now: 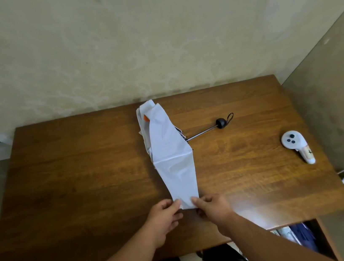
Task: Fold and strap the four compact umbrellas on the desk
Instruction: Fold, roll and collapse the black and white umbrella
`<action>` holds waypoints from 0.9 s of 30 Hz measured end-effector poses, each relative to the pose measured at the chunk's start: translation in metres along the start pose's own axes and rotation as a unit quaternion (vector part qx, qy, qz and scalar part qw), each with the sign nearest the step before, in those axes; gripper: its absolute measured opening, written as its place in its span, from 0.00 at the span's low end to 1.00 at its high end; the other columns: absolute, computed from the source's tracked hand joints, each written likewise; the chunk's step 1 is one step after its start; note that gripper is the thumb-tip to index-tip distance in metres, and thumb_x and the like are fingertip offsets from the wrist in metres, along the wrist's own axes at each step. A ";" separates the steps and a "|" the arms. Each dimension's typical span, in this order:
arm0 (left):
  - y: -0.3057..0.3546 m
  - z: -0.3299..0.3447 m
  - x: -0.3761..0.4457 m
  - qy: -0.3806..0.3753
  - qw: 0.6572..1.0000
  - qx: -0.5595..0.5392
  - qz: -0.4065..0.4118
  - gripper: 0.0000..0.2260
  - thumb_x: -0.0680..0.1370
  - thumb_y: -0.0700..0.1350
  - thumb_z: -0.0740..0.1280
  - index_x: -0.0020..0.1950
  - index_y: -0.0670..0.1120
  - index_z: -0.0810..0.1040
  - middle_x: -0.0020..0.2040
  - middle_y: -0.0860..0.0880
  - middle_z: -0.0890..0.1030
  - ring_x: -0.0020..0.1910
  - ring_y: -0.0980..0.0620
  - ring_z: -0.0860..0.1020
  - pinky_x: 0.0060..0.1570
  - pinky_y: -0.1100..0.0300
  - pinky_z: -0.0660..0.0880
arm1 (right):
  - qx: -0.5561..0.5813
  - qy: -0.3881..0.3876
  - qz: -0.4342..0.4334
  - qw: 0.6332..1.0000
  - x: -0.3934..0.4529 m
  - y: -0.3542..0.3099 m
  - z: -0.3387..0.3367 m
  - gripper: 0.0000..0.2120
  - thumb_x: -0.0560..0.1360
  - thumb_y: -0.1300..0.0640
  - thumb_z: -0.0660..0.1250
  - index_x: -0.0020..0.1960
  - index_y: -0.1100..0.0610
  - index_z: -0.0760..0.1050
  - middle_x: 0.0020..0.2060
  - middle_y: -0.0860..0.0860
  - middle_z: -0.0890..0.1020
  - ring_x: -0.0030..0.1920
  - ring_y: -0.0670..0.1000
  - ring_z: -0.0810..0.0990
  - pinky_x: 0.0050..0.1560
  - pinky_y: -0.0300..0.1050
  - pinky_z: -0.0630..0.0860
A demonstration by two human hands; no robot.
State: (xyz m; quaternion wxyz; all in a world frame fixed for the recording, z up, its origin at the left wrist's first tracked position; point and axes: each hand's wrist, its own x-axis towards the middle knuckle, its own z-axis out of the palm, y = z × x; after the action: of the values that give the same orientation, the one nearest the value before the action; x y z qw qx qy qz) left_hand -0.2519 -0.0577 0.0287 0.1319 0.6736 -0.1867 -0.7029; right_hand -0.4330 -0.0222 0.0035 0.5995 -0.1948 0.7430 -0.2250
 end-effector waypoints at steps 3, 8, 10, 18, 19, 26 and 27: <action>0.001 0.002 -0.001 0.042 0.999 0.030 0.017 0.08 0.80 0.47 0.74 0.58 0.47 0.82 0.53 0.48 0.86 0.50 0.50 0.86 0.56 0.52 0.83 | 0.012 0.011 0.001 1.000 -0.001 -0.005 0.001 0.14 0.73 0.48 0.80 0.41 0.58 0.84 0.37 0.53 0.87 0.41 0.54 0.84 0.45 0.52 0.83; -0.001 0.004 -0.005 0.051 0.997 0.056 0.012 0.07 0.80 0.47 0.74 0.56 0.49 0.82 0.52 0.48 0.85 0.50 0.51 0.85 0.54 0.54 0.83 | -0.024 0.019 0.001 1.000 -0.006 0.003 -0.001 0.12 0.72 0.52 0.80 0.41 0.57 0.80 0.37 0.55 0.87 0.42 0.57 0.86 0.48 0.59 0.86; -0.004 0.004 -0.006 0.061 0.995 0.079 0.021 0.08 0.79 0.46 0.75 0.57 0.49 0.81 0.53 0.48 0.84 0.50 0.50 0.85 0.53 0.54 0.84 | -0.027 0.032 -0.003 0.999 -0.009 0.004 -0.001 0.12 0.71 0.54 0.80 0.45 0.57 0.80 0.38 0.54 0.87 0.43 0.57 0.87 0.46 0.57 0.86; -0.017 -0.008 -0.013 0.063 0.936 0.309 0.154 0.05 0.83 0.43 0.67 0.49 0.52 0.75 0.47 0.53 0.83 0.45 0.54 0.83 0.47 0.57 0.82 | -0.134 -0.027 -0.014 0.990 -0.019 -0.003 -0.004 0.08 0.76 0.56 0.74 0.50 0.53 0.75 0.46 0.53 0.84 0.45 0.54 0.85 0.43 0.51 0.85; -0.016 -0.009 -0.013 0.044 0.920 0.348 0.176 0.06 0.83 0.44 0.66 0.49 0.55 0.74 0.47 0.54 0.83 0.45 0.55 0.82 0.46 0.58 0.82 | -0.175 -0.020 -0.035 0.984 -0.020 -0.007 -0.006 0.06 0.77 0.56 0.72 0.50 0.51 0.74 0.47 0.51 0.82 0.45 0.52 0.83 0.40 0.47 0.82; 0.034 -0.015 0.001 0.107 0.710 0.554 0.421 0.09 0.82 0.47 0.66 0.61 0.55 0.80 0.59 0.56 0.75 0.60 0.56 0.72 0.58 0.64 0.71 | -0.484 0.081 -0.399 0.774 0.006 -0.047 -0.013 0.19 0.75 0.61 0.67 0.65 0.53 0.78 0.66 0.52 0.72 0.65 0.57 0.71 0.60 0.50 0.76; 0.043 -0.012 0.006 0.123 0.689 0.556 0.448 0.11 0.82 0.47 0.67 0.64 0.54 0.80 0.61 0.55 0.75 0.63 0.55 0.72 0.62 0.62 0.71 | -0.521 0.058 -0.416 0.743 0.009 -0.058 -0.009 0.21 0.76 0.61 0.67 0.68 0.53 0.76 0.70 0.53 0.70 0.69 0.58 0.69 0.64 0.55 0.76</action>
State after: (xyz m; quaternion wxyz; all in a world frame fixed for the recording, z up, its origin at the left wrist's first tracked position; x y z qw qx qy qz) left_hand -0.2427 -0.0999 0.0425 0.0543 0.5405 -0.8049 -0.2388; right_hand -0.4428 -0.0735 0.0310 0.2073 -0.7526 0.6236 -0.0409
